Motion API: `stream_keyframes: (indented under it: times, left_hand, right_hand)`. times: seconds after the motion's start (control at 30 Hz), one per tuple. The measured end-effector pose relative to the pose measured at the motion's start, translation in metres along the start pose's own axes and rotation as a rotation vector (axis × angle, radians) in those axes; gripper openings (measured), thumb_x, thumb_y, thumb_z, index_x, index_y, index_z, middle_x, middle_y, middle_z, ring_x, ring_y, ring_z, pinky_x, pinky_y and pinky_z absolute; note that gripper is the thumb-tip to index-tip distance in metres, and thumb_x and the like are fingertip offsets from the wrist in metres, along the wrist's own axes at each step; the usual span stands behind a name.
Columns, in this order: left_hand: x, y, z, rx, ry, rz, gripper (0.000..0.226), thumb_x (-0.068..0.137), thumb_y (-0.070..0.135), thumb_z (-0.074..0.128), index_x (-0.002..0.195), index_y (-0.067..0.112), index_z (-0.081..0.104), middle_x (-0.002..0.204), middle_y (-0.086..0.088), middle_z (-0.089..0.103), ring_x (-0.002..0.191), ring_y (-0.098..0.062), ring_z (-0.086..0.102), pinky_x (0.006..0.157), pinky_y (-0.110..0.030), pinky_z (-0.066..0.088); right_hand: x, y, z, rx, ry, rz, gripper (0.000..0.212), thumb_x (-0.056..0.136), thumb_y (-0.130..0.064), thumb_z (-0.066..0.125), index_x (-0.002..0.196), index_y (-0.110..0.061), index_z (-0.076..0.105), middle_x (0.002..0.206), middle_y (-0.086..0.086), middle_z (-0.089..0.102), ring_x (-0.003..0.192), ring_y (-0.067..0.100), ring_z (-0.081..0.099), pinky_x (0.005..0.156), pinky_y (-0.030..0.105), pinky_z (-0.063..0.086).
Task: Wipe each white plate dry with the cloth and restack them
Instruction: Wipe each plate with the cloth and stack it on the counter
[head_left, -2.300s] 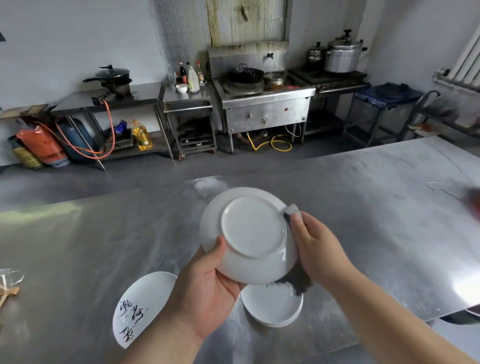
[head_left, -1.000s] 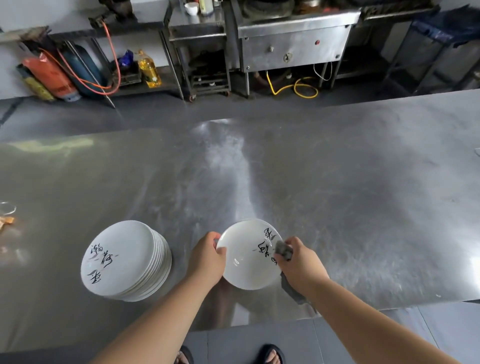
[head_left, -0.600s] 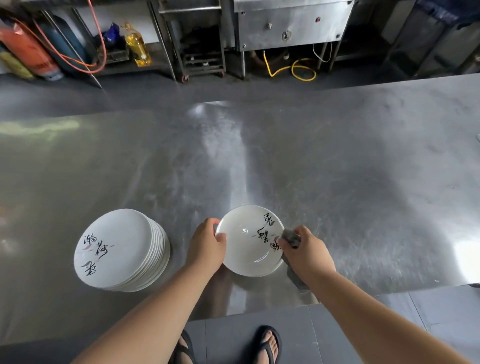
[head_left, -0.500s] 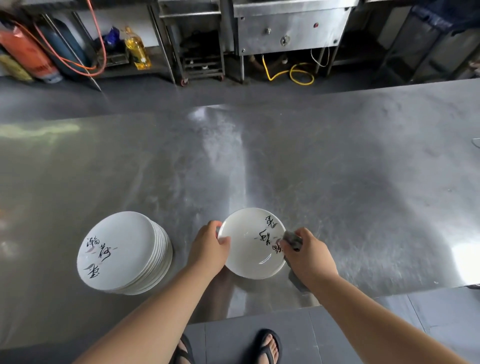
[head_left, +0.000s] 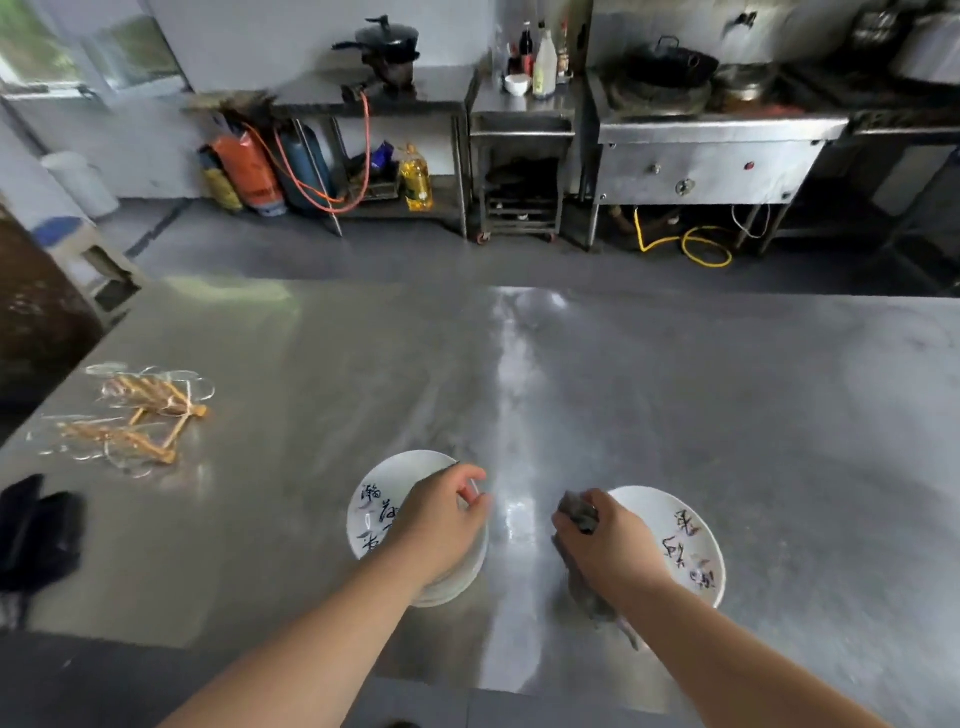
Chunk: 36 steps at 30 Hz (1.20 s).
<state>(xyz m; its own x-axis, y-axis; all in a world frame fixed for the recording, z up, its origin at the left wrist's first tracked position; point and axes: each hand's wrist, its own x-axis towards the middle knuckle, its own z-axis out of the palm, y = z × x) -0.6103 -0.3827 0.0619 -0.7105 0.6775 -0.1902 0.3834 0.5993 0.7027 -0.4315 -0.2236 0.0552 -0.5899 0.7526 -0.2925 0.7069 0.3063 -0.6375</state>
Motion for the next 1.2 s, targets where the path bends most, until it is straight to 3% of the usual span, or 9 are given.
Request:
stream_keyframes:
  times: [0.2,0.37,0.57,0.7,0.83,0.93,1.0,1.07,1.2]
  left_hand:
    - [-0.014,-0.082,-0.079,0.073,0.203,-0.22,0.008,0.096,0.038,0.069,0.101,0.035,0.065,0.091,0.015,0.068,0.082,-0.01,0.063,0.07,-0.023,0.049]
    - [-0.018,-0.13,-0.099,0.152,0.154,-0.286,0.033,0.091,0.063,0.065,0.097,0.031,0.059,0.085,0.013,0.066,0.079,-0.013,0.062,0.065,-0.03,0.043]
    - [-0.005,-0.14,-0.085,0.195,0.049,-0.201,0.04,0.095,0.056,0.064,0.078,0.023,0.048,0.07,0.007,0.058,0.06,-0.01,0.048,0.052,-0.03,0.032]
    - [0.002,-0.137,-0.084,0.236,0.028,-0.172,0.04,0.096,0.05,0.061,0.076,0.021,0.044,0.068,0.005,0.055,0.057,-0.01,0.043,0.05,-0.032,0.029]
    - [0.005,-0.126,-0.089,0.167,0.054,-0.15,0.04,0.096,0.049,0.062,0.075,0.02,0.042,0.062,0.005,0.052,0.054,-0.013,0.041,0.05,-0.032,0.029]
    - [0.009,-0.108,-0.098,-0.002,0.057,-0.096,0.035,0.099,0.039,0.062,0.077,0.023,0.039,0.063,0.008,0.052,0.056,-0.015,0.046,0.052,-0.032,0.038]
    - [0.01,-0.089,-0.108,-0.377,-0.011,-0.15,0.022,0.102,0.026,0.061,0.087,0.019,0.047,0.08,0.004,0.068,0.07,-0.022,0.068,0.06,-0.041,0.06]
    - [0.006,-0.069,-0.119,-0.831,-0.122,-0.24,0.008,0.102,0.014,0.062,0.102,0.012,0.054,0.107,-0.013,0.075,0.09,-0.032,0.077,0.069,-0.054,0.065]
    - [-0.001,-0.036,-0.136,-1.217,-0.196,-0.225,0.043,0.085,0.009,0.066,0.127,0.018,0.06,0.125,-0.018,0.074,0.099,-0.036,0.075,0.071,-0.058,0.062]
  right_hand:
    - [0.001,-0.059,0.053,0.021,-0.114,-0.003,0.023,0.083,-0.055,0.063,0.091,-0.035,0.055,0.069,-0.013,0.068,0.069,0.006,0.064,0.061,0.027,0.049]
    - [-0.004,-0.077,0.085,0.047,-0.165,0.041,0.028,0.083,-0.059,0.061,0.099,-0.036,0.054,0.071,-0.013,0.071,0.07,0.008,0.068,0.062,0.03,0.052]
    - [-0.007,-0.077,0.1,0.034,-0.069,0.052,0.018,0.092,-0.047,0.064,0.104,-0.037,0.055,0.082,-0.011,0.07,0.074,0.012,0.067,0.06,0.031,0.05]
    - [-0.006,-0.074,0.105,0.075,-0.04,0.078,0.017,0.093,-0.039,0.067,0.108,-0.037,0.059,0.089,-0.014,0.07,0.083,0.012,0.066,0.071,0.034,0.051]
    - [-0.01,-0.075,0.102,0.14,-0.008,0.097,0.018,0.094,-0.032,0.066,0.109,-0.04,0.061,0.088,-0.016,0.07,0.082,0.003,0.064,0.066,0.025,0.046]
    - [-0.013,-0.083,0.088,0.203,0.053,0.073,0.014,0.094,-0.032,0.068,0.098,-0.042,0.059,0.081,-0.019,0.07,0.079,-0.001,0.063,0.064,0.017,0.042]
    - [-0.014,-0.093,0.072,0.243,0.103,0.036,0.014,0.094,-0.034,0.068,0.095,-0.045,0.058,0.085,-0.028,0.069,0.08,-0.003,0.064,0.066,0.017,0.042]
    - [-0.015,-0.104,0.051,0.254,0.143,-0.015,0.012,0.095,-0.038,0.066,0.096,-0.047,0.058,0.091,-0.035,0.066,0.084,-0.011,0.061,0.066,0.018,0.042]
    - [-0.018,-0.124,0.008,0.193,0.214,-0.116,0.011,0.097,-0.041,0.063,0.104,-0.048,0.057,0.089,-0.042,0.062,0.085,-0.019,0.056,0.063,0.014,0.039]
